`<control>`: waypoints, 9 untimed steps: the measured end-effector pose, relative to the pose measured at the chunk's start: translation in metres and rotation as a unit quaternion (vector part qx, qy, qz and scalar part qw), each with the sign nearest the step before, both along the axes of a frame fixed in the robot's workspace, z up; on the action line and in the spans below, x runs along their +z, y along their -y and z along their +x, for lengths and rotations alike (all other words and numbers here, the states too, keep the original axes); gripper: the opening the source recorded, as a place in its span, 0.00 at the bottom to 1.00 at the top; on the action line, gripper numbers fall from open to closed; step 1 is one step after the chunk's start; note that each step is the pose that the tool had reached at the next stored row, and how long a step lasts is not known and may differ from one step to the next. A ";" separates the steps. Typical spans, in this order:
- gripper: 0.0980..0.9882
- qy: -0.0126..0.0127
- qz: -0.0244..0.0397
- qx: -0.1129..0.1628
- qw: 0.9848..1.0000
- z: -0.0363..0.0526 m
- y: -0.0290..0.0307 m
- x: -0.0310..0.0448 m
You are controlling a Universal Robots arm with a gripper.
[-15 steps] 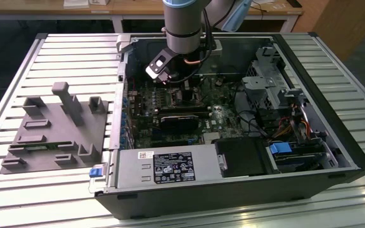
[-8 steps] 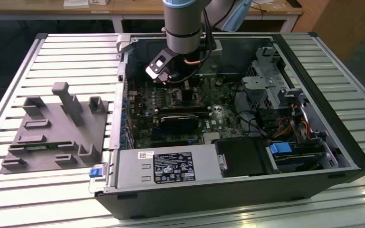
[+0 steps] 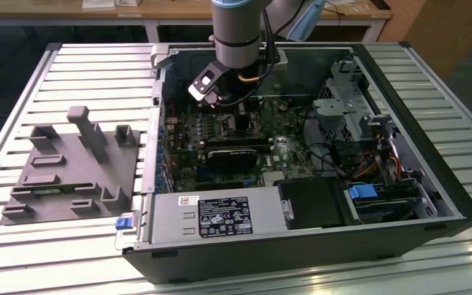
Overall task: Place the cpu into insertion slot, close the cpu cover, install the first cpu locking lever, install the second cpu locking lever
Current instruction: 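Place the cpu into insertion slot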
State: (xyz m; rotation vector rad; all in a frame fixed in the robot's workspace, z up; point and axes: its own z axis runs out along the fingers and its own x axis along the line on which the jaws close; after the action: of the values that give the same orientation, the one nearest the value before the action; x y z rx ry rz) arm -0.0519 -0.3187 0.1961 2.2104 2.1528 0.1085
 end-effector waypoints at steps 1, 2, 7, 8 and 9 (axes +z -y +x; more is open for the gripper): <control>0.58 0.000 -0.001 0.000 1.000 0.0000 0.0000 0.0000; 0.58 0.000 -0.002 0.000 1.000 0.0000 0.0001 0.0001; 0.58 0.000 -0.008 0.000 1.000 -0.0001 0.0001 0.0002; 0.58 0.000 -0.008 0.000 1.000 -0.0001 0.0001 0.0002; 0.58 0.000 -0.008 0.000 1.000 -0.0001 0.0001 0.0002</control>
State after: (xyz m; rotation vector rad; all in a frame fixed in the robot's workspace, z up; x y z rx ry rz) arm -0.0520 -0.3188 0.1963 2.2030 2.1450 0.0906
